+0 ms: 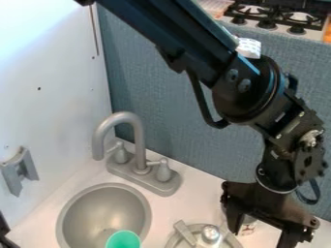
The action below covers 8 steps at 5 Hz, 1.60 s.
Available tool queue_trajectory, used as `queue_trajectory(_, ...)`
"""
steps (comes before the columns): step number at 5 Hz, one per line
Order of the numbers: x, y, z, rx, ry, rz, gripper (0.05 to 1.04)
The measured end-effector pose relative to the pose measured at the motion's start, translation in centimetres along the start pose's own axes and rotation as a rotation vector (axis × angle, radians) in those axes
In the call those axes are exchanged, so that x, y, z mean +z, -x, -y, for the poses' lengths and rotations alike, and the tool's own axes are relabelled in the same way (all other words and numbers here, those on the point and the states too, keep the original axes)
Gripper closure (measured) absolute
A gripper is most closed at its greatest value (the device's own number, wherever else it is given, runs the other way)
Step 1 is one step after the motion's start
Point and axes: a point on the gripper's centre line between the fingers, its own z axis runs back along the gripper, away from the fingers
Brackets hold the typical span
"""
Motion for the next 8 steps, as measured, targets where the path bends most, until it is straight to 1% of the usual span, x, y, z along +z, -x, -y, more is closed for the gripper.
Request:
queue_trajectory(1,-1.1,0.5,-0.3,0.001,-0.02,-0.033,0.083)
queue_trajectory(2,-1.8,-1.7,-1.7,0.042,-0.034,0.001,0.083)
queue_trajectory(3,-2.7,-3.7,-3.8,0.103,-0.054,0.026,0.083)
queue_trajectory(4,-3.8,-5.4,-5.1,0.086,-0.061,0.025,0.083)
queue_trajectory(5,-6.3,-7.0,-7.2,0.06,-0.023,0.007,0.083)
queue_trajectory(6,-7.5,-8.2,-7.5,0.055,0.001,0.001,0.083)
queue_trajectory(7,-8.4,-8.6,-7.5,0.043,0.001,-0.001,0.083)
queue_trajectory(8,-10.0,-9.0,-8.4,0.06,0.022,-0.004,0.083)
